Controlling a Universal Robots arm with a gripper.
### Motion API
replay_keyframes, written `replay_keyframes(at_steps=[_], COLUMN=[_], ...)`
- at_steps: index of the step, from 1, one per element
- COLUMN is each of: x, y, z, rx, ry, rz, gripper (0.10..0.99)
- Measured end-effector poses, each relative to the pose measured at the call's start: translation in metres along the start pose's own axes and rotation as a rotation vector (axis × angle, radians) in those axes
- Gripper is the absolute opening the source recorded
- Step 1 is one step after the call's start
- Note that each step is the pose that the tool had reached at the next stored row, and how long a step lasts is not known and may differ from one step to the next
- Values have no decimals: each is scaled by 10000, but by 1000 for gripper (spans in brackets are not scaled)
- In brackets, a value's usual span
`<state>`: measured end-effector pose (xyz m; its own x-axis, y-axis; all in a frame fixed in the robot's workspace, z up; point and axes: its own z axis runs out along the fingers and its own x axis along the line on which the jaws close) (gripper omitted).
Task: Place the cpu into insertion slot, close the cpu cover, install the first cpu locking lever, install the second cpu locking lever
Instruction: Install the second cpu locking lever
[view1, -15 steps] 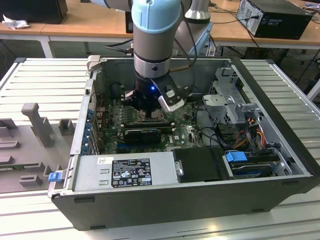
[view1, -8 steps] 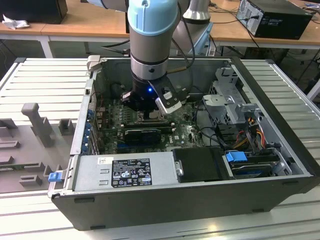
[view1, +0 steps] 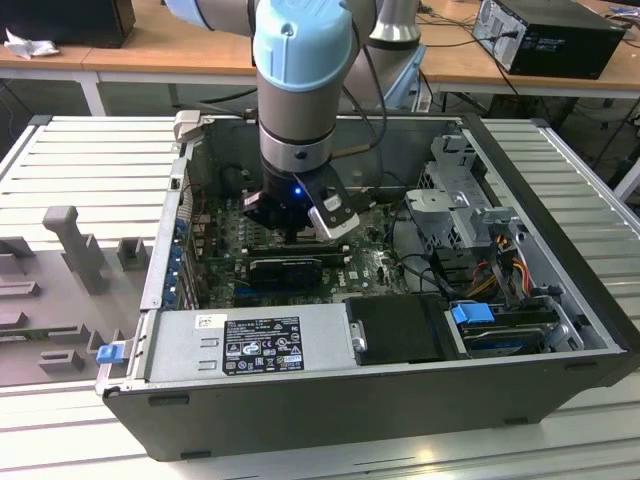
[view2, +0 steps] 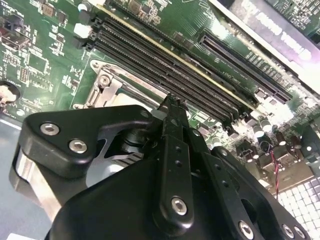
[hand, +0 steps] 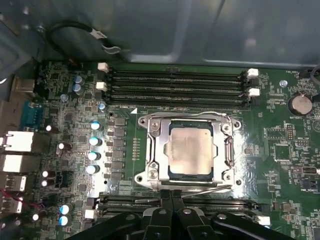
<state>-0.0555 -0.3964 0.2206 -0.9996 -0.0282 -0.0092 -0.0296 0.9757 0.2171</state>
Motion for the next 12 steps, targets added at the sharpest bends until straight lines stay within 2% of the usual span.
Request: replay_keyframes(at_steps=[4, 9, 12], x=[59, 147, 163], y=[-44, -88, -104], z=[-1, 43, 89], rx=[-266, -429, -468], ry=[-9, -15, -14], rz=[0, 2, 2], gripper=[106, 106, 106])
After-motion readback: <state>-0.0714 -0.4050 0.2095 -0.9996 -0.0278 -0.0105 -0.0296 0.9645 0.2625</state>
